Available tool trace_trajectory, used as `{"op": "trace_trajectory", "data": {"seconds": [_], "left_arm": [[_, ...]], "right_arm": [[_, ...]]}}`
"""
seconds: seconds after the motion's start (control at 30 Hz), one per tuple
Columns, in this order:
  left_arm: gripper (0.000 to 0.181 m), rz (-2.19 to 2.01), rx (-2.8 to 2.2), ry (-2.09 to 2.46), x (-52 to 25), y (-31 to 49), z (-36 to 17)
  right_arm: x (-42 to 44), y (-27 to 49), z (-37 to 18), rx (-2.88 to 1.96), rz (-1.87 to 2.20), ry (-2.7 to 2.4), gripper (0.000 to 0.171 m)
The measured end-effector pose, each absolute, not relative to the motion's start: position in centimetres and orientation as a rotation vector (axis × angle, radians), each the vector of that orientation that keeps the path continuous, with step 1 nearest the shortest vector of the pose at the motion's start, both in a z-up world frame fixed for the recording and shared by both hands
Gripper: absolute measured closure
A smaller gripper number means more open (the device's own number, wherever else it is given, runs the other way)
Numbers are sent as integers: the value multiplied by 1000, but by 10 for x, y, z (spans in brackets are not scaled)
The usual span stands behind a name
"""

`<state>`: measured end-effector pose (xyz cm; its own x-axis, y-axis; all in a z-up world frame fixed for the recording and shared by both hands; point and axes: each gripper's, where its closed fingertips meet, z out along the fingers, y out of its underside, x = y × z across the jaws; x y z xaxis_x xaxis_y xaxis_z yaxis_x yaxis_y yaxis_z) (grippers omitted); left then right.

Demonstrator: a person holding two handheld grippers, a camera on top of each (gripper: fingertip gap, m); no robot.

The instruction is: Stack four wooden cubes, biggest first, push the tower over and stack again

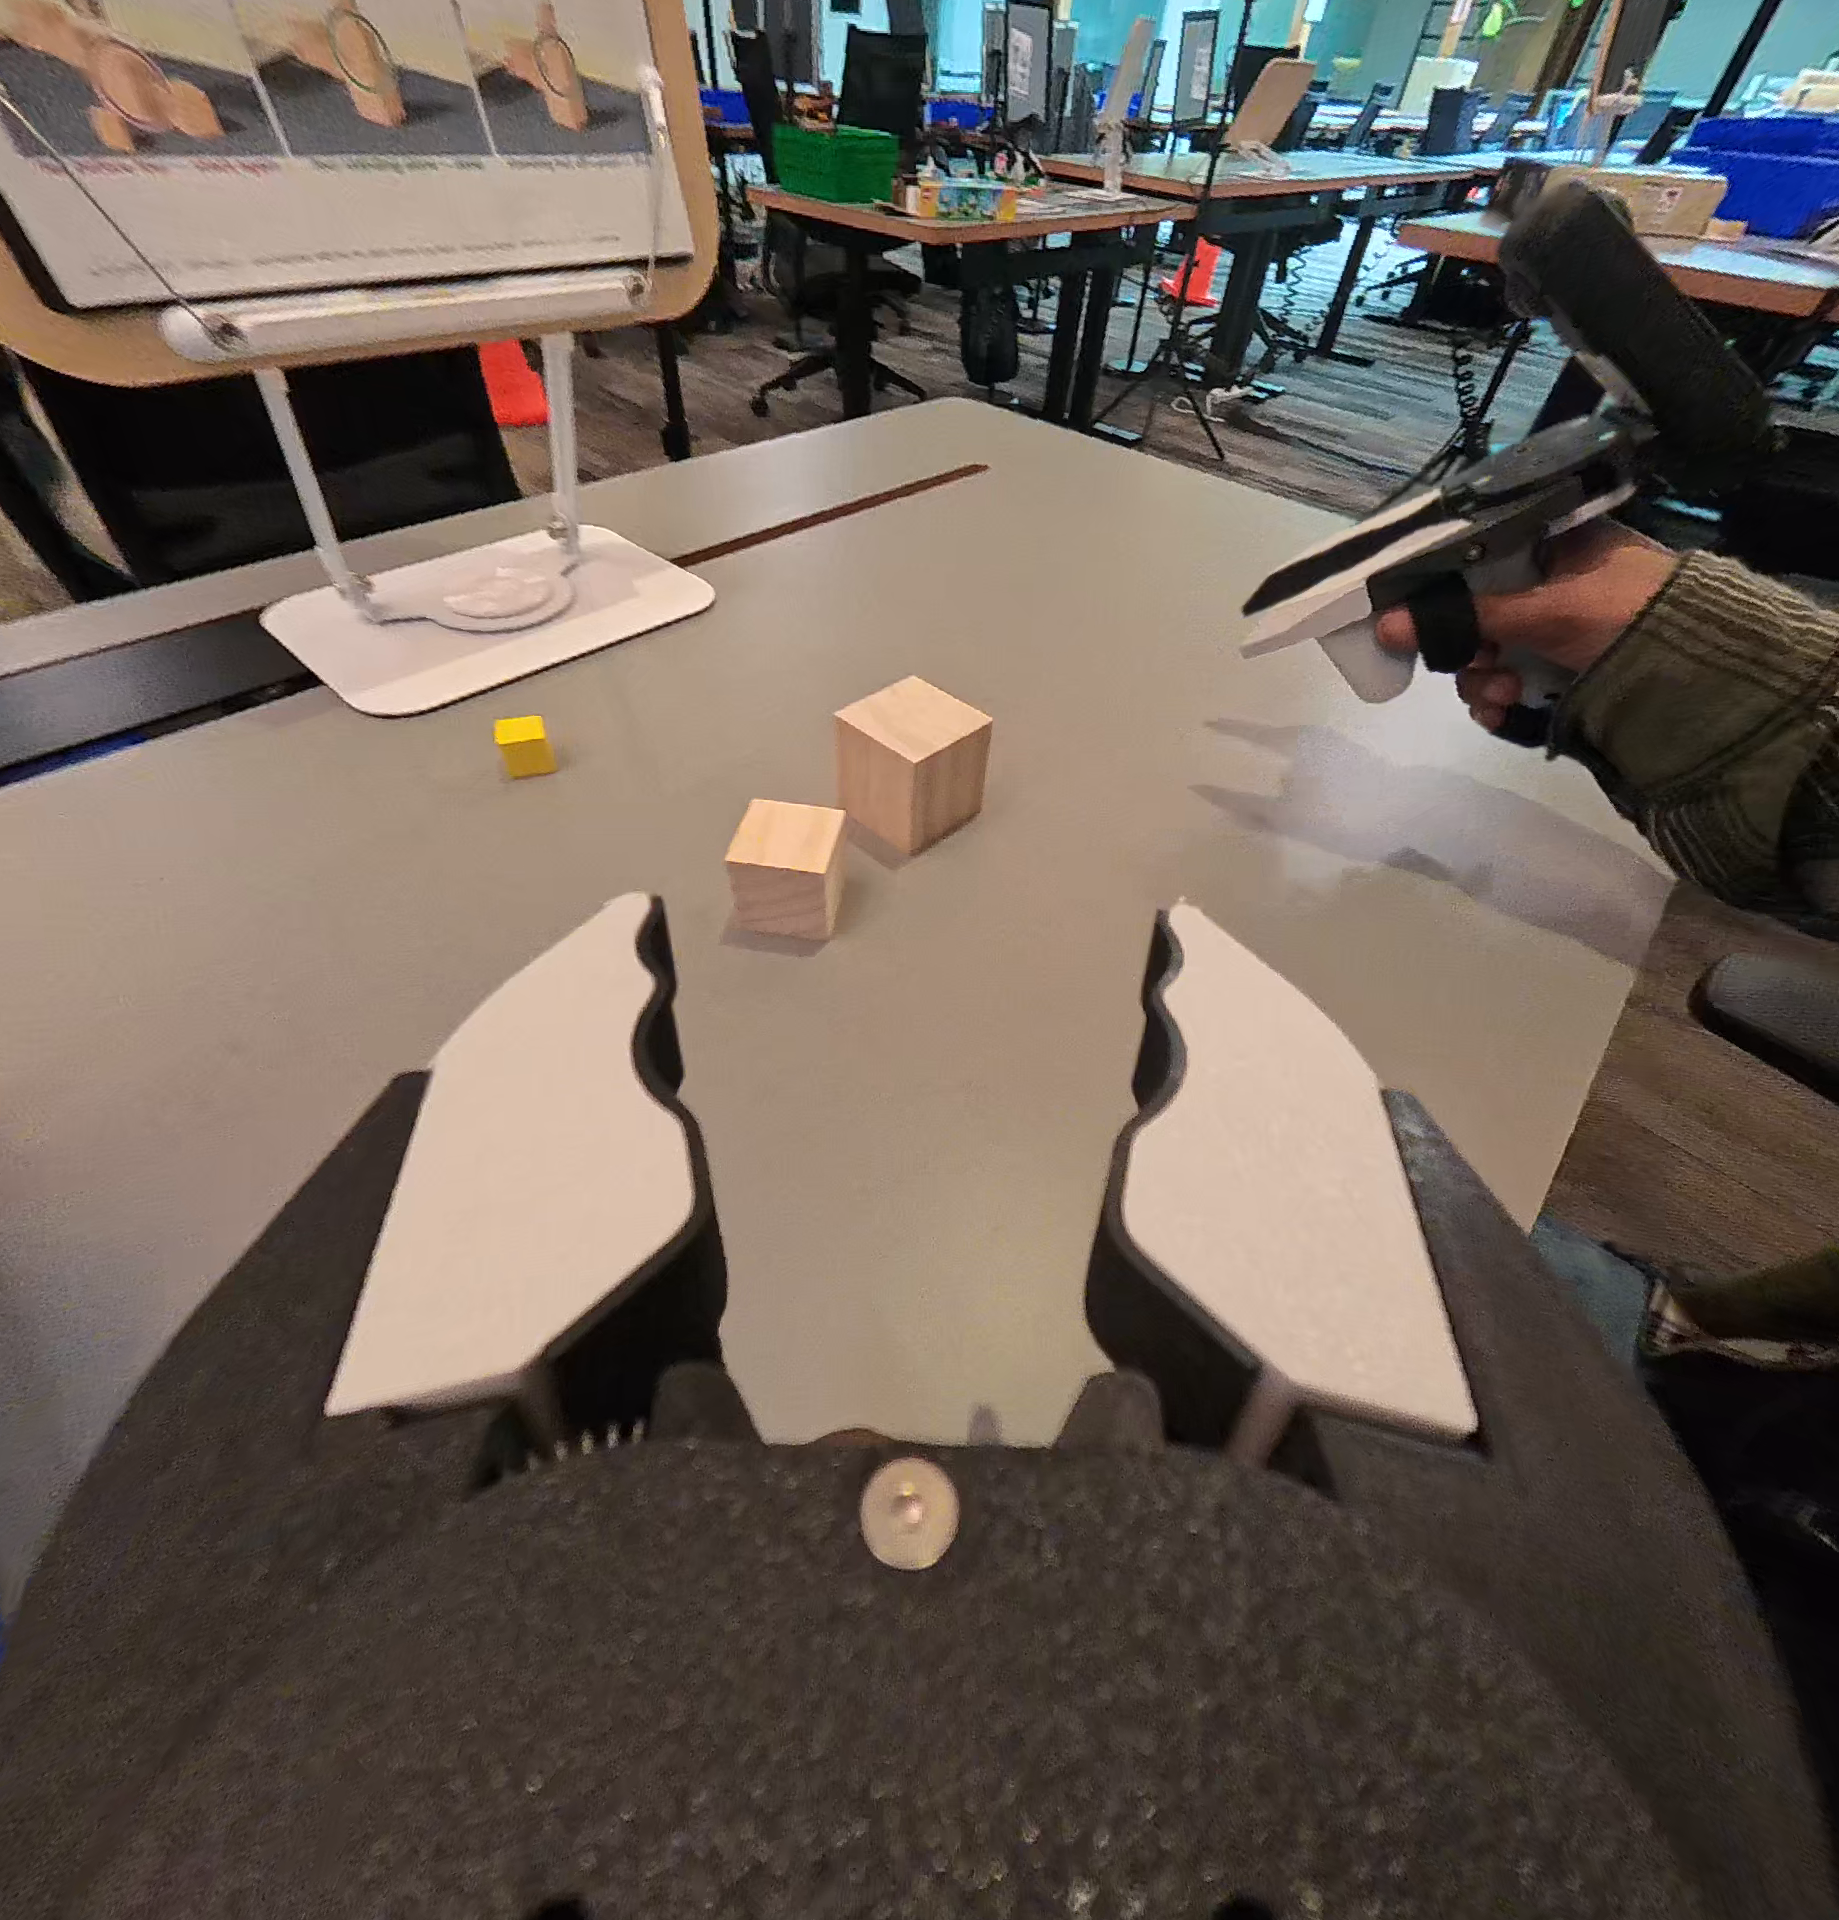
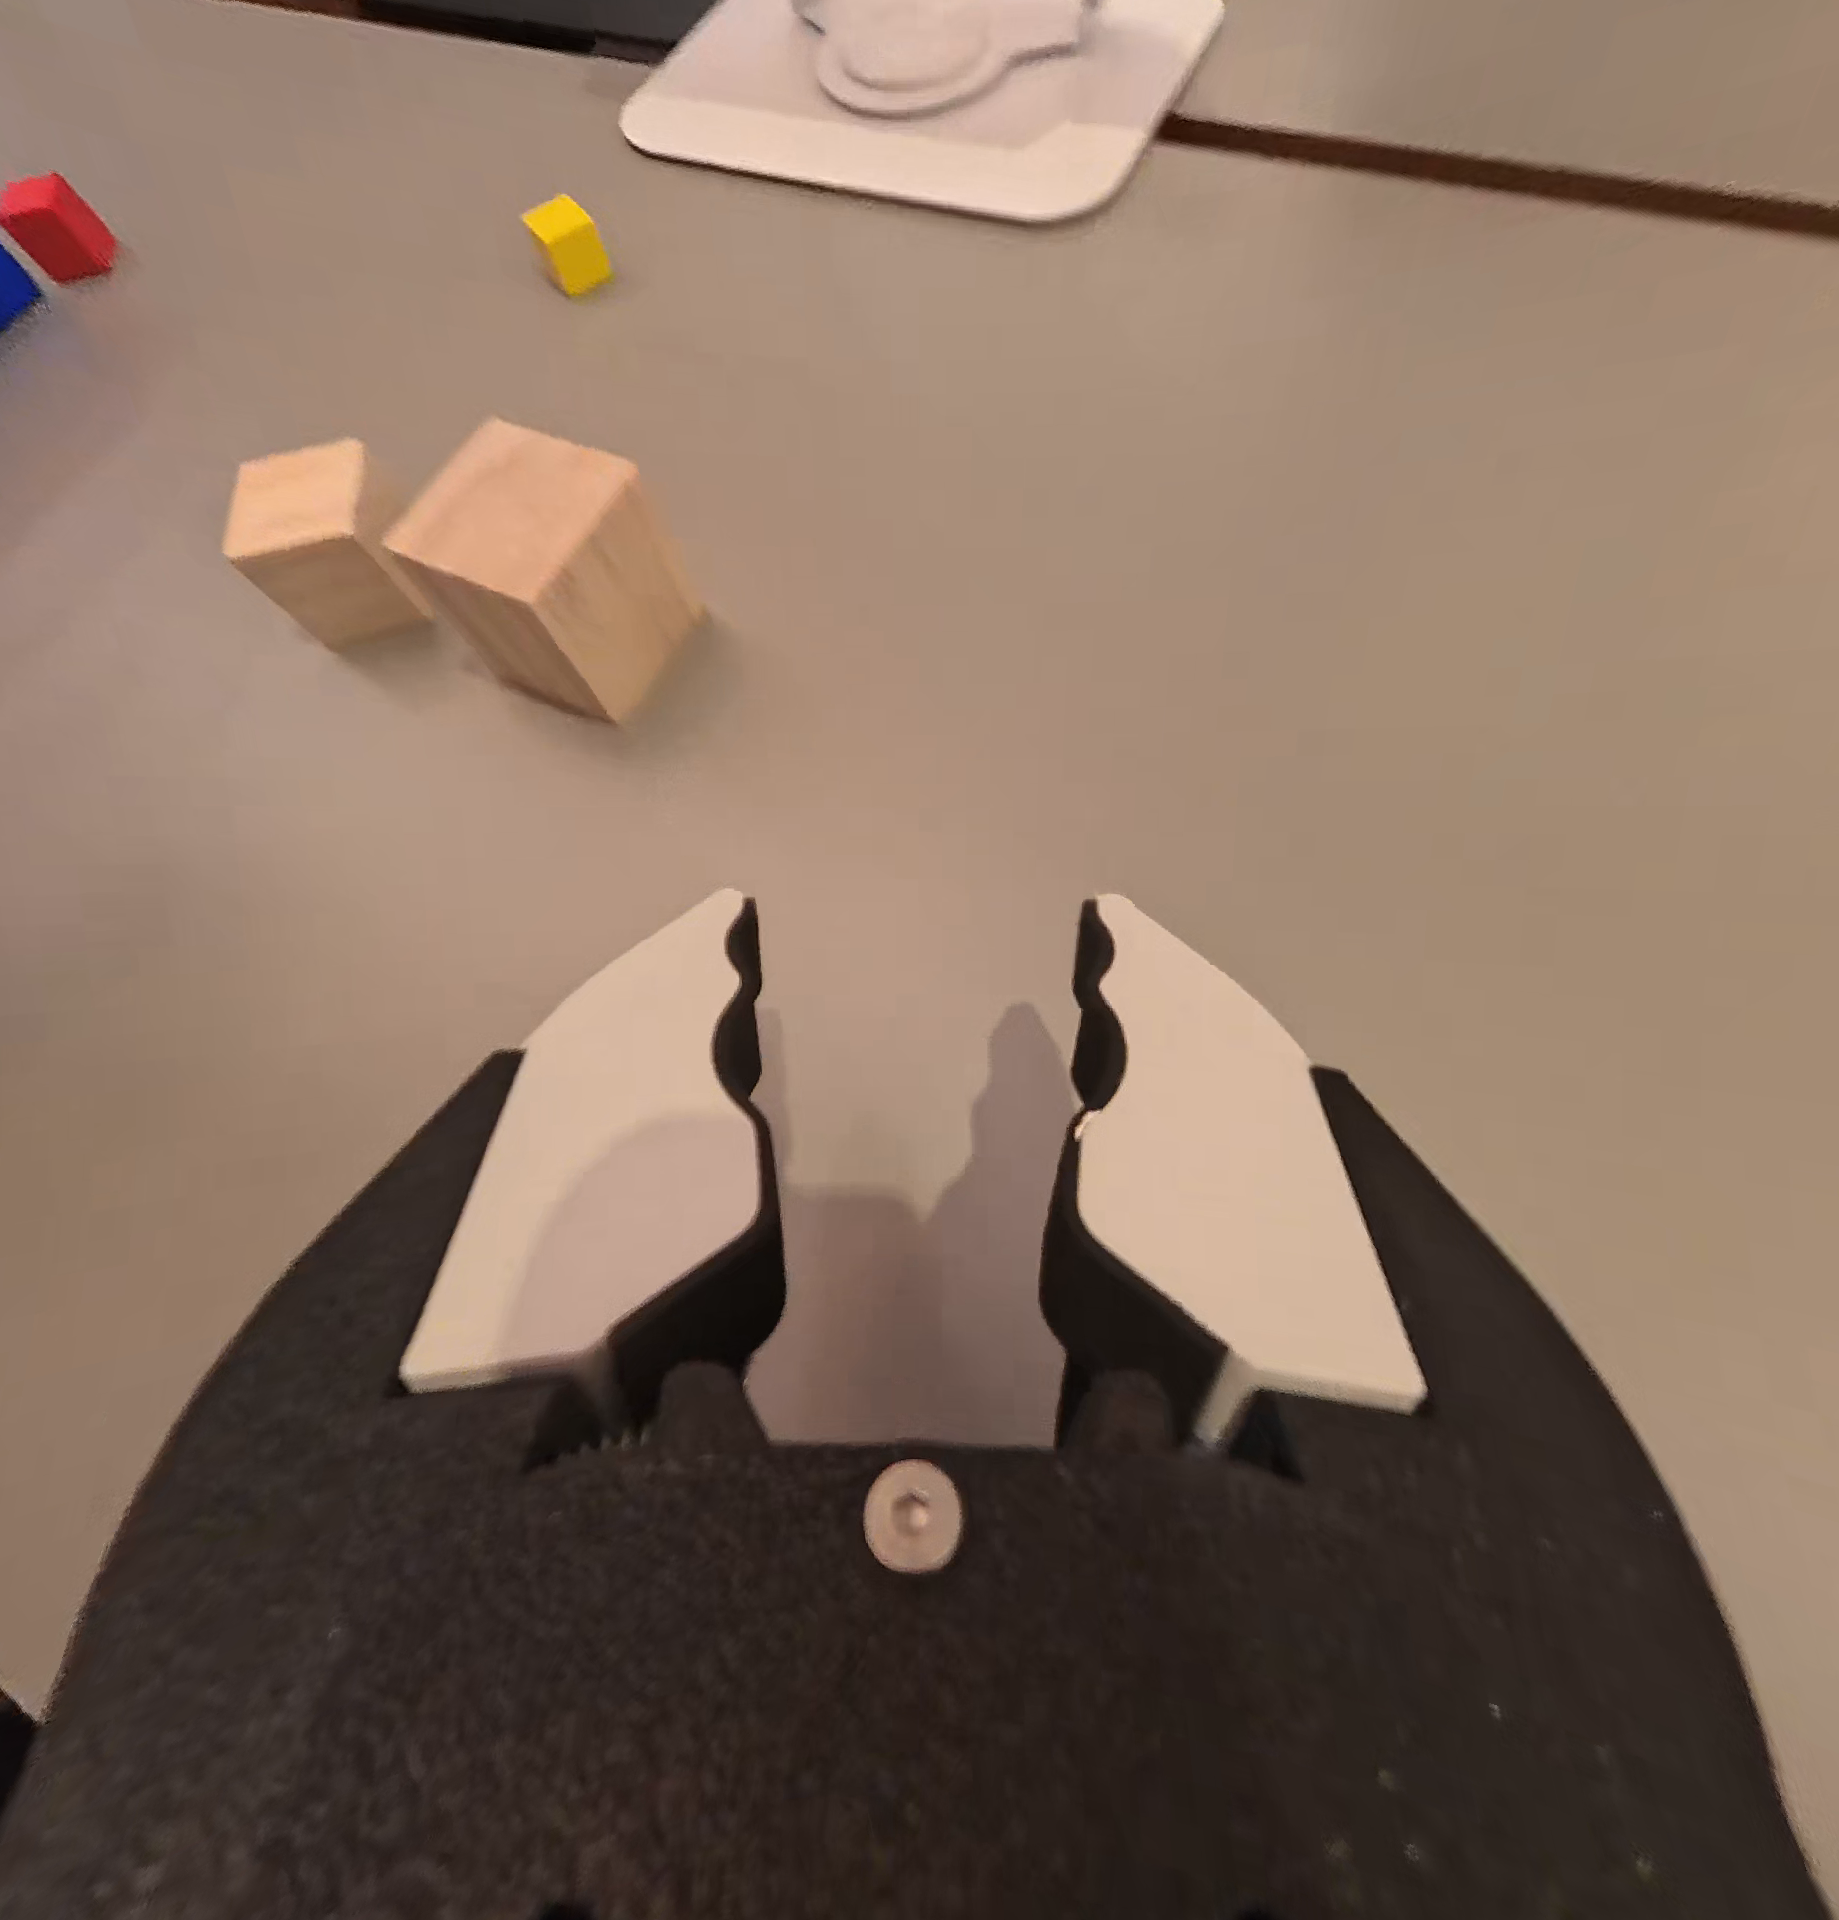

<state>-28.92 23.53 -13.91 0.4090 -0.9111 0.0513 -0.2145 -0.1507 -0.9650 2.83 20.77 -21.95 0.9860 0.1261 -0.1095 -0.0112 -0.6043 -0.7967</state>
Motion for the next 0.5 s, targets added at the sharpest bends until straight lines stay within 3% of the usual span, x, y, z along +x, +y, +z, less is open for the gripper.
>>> {"op": "trace_trajectory", "data": {"seconds": [0.5], "left_arm": [[92,-869,-1783,923,-280,270,-183]], "right_arm": [[98,163,-240,-2213,163,81,97]]}}
